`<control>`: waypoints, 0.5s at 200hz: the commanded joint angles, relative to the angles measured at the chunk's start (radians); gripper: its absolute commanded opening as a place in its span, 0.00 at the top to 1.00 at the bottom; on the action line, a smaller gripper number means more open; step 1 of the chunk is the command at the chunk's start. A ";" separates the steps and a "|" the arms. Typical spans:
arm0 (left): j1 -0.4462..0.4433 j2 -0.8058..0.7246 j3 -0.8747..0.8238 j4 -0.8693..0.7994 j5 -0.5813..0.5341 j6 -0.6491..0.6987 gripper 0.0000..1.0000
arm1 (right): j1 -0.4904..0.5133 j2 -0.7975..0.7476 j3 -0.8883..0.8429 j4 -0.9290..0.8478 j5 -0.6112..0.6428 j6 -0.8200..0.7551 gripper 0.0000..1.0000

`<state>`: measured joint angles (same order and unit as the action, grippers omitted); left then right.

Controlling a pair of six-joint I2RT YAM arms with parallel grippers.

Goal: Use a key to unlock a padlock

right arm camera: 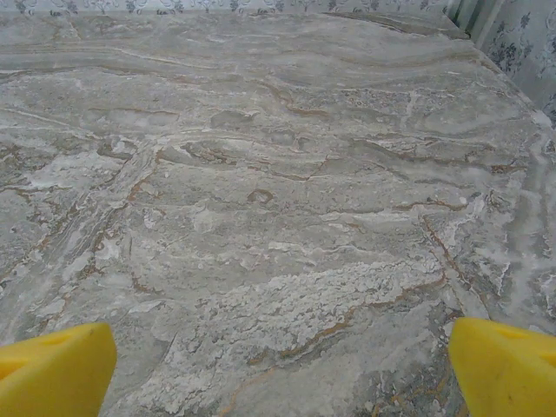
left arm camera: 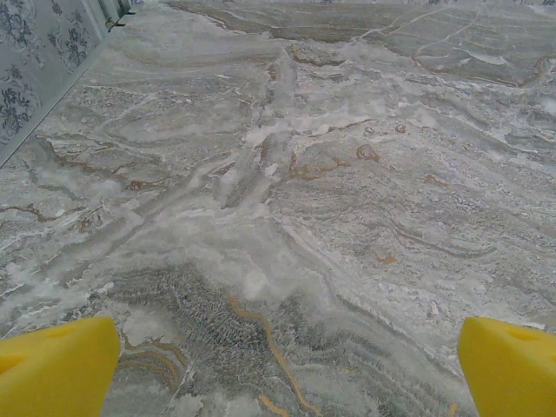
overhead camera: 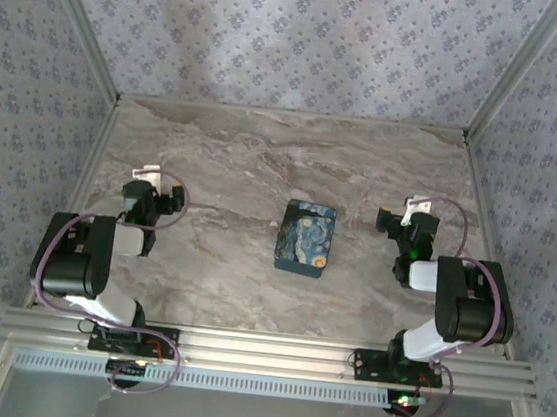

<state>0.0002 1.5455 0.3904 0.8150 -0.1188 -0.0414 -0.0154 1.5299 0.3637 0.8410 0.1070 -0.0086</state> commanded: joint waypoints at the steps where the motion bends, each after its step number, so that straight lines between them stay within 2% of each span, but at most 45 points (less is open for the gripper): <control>1: 0.004 -0.010 0.020 0.009 0.018 0.009 0.00 | -0.003 -0.007 0.019 -0.008 -0.011 -0.006 0.00; 100: 0.004 -0.010 0.019 0.009 0.018 0.010 0.00 | -0.008 -0.006 0.021 -0.014 -0.028 -0.005 0.00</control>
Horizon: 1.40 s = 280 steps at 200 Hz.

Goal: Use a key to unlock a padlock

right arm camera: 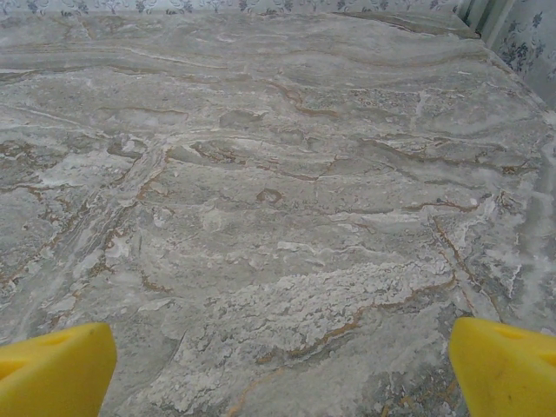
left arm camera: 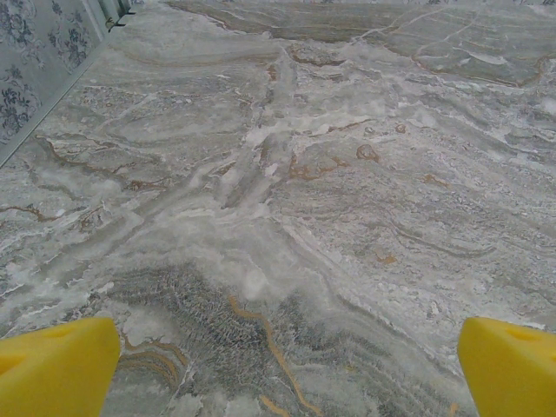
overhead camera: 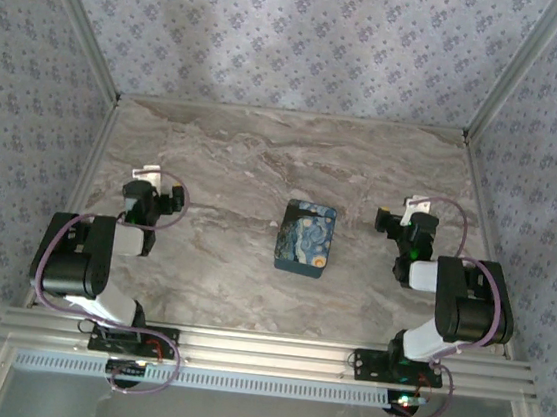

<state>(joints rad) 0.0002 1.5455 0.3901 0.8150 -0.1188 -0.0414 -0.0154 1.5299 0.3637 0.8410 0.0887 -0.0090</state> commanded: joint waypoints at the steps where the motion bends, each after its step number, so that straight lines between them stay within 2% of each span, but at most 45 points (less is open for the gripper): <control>1: 0.003 -0.010 0.020 0.009 0.018 0.009 0.00 | -0.008 -0.006 0.020 -0.014 -0.010 -0.005 0.00; 83: 0.004 -0.017 0.022 0.005 0.001 0.004 0.00 | -0.005 -0.021 0.027 -0.032 0.018 0.002 0.00; 112: 0.004 -0.142 0.115 -0.259 -0.035 -0.010 0.00 | -0.005 -0.129 0.155 -0.339 0.024 0.008 0.00; 146: 0.004 -0.299 0.155 -0.390 -0.056 -0.050 0.00 | -0.023 -0.215 0.188 -0.434 0.006 0.083 0.00; 162: 0.011 -0.379 0.200 -0.498 -0.049 -0.128 0.00 | -0.041 -0.264 0.195 -0.459 -0.045 0.164 0.00; 176: 0.027 -0.443 0.252 -0.624 -0.034 -0.281 0.00 | -0.049 -0.308 0.227 -0.538 -0.079 0.235 0.00; 185: 0.044 -0.474 0.291 -0.710 0.018 -0.360 0.00 | -0.063 -0.332 0.253 -0.608 -0.116 0.332 0.00; 199: 0.059 -0.497 0.341 -0.794 0.149 -0.391 0.00 | -0.098 -0.354 0.313 -0.822 -0.122 0.605 0.00; 208: 0.057 -0.505 0.371 -0.851 0.217 -0.407 0.02 | -0.136 -0.343 0.322 -0.809 -0.266 0.628 0.00; 221: 0.052 -0.511 0.398 -0.921 0.307 -0.447 0.12 | -0.148 -0.327 0.340 -0.810 -0.410 0.630 0.02; 230: 0.034 -0.518 0.401 -0.951 0.352 -0.476 0.16 | -0.136 -0.318 0.366 -0.852 -0.471 0.627 0.05; 245: -0.026 -0.537 0.387 -0.997 0.377 -0.510 0.19 | -0.098 -0.295 0.417 -0.961 -0.506 0.597 0.09; 280: -0.242 -0.564 0.280 -0.960 0.399 -0.618 0.19 | 0.023 -0.211 0.439 -1.024 -0.579 0.614 0.13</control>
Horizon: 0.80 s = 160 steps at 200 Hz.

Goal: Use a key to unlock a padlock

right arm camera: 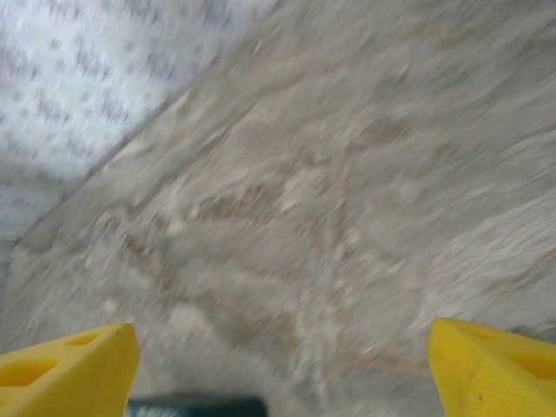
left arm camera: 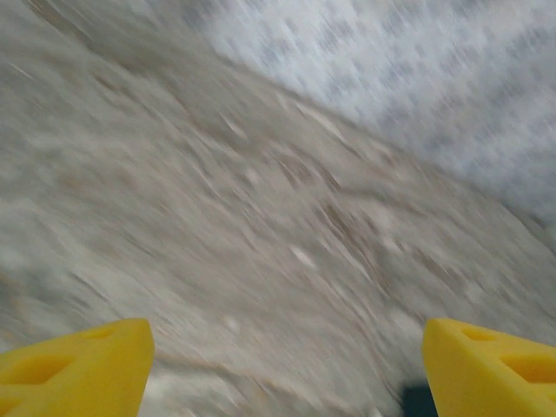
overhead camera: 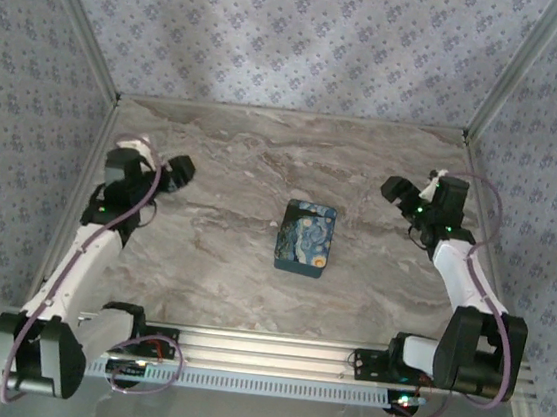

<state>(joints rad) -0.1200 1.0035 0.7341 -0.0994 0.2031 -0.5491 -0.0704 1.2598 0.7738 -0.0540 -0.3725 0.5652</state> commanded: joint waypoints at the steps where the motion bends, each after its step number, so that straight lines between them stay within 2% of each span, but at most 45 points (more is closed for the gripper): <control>1: -0.128 -0.021 -0.066 -0.044 0.077 -0.112 0.19 | 0.083 0.063 0.030 -0.132 -0.117 0.039 0.13; 34: -0.343 0.046 -0.117 0.013 0.002 -0.171 0.18 | 0.223 0.168 0.049 -0.113 -0.090 0.068 0.14; 66: -0.444 0.087 -0.137 0.064 -0.050 -0.216 0.18 | 0.316 0.277 0.113 -0.088 -0.094 0.111 0.19; 131: -0.459 0.105 -0.092 0.007 -0.086 -0.211 0.15 | 0.458 0.475 0.315 -0.112 -0.117 0.108 0.24; 160: -0.449 0.146 -0.039 -0.022 -0.092 -0.196 0.12 | 0.517 0.549 0.456 -0.202 -0.136 0.042 0.22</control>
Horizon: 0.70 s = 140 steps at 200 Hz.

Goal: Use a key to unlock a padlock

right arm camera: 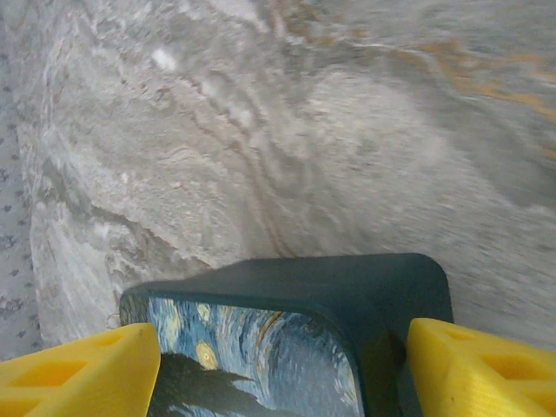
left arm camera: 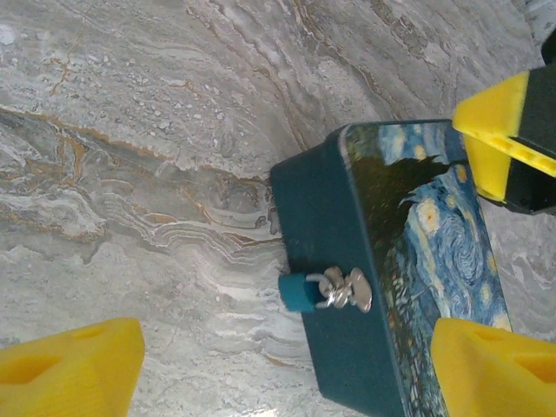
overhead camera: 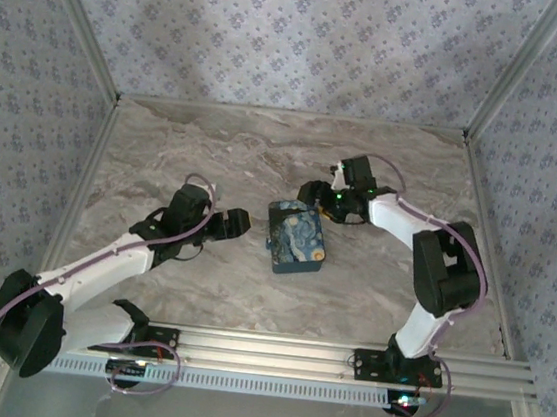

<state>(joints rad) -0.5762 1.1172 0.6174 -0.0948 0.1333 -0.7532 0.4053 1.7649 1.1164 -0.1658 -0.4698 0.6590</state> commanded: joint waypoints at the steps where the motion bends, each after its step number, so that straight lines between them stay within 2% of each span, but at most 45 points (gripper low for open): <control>1: 0.008 0.035 0.080 -0.028 -0.022 0.009 0.12 | 0.042 0.046 0.117 -0.094 -0.037 -0.057 0.22; 45: 0.054 0.189 0.234 -0.070 0.044 0.049 0.11 | 0.025 -0.096 0.085 -0.228 0.077 -0.121 0.13; 91: 0.081 0.395 0.419 -0.114 0.121 0.113 0.11 | 0.005 -0.364 -0.163 -0.303 0.115 -0.097 0.13; 96: 0.084 0.414 0.435 -0.114 0.136 0.118 0.04 | 0.006 -0.394 -0.187 -0.303 0.115 -0.092 0.13; 103: 0.086 0.440 0.458 -0.117 0.147 0.123 0.03 | 0.007 -0.434 -0.221 -0.304 0.118 -0.083 0.12; 140: 0.088 0.563 0.573 -0.154 0.195 0.158 0.05 | 0.019 -0.594 -0.366 -0.297 0.104 -0.011 0.12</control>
<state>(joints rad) -0.4927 1.6272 1.1091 -0.2008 0.2646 -0.6437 0.4133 1.2407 0.8211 -0.4305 -0.3706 0.5861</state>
